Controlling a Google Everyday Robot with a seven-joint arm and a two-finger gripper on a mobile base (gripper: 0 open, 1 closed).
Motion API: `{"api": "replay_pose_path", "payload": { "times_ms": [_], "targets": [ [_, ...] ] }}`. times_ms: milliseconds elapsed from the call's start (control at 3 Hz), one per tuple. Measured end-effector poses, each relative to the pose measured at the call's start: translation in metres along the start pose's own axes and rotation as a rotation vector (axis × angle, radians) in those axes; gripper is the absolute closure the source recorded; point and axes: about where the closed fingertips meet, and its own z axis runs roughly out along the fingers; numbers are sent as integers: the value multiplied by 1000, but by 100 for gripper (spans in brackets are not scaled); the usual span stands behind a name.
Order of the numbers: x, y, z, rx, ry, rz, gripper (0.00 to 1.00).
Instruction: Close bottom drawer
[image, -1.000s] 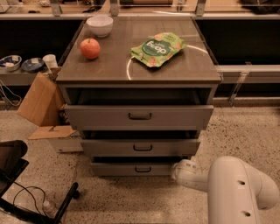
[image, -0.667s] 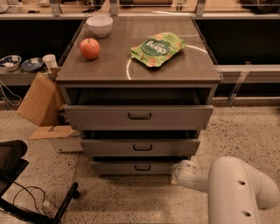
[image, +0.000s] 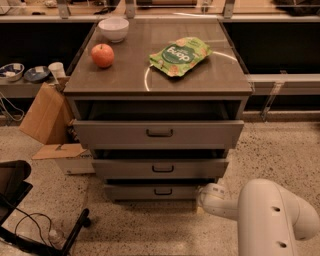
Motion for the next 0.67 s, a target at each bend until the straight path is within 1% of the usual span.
{"api": "replay_pose_path", "payload": {
  "times_ms": [333, 667],
  "targets": [
    [0, 4, -2, 0, 0, 0, 38],
    [43, 5, -34, -28, 66, -34, 60]
  ]
}}
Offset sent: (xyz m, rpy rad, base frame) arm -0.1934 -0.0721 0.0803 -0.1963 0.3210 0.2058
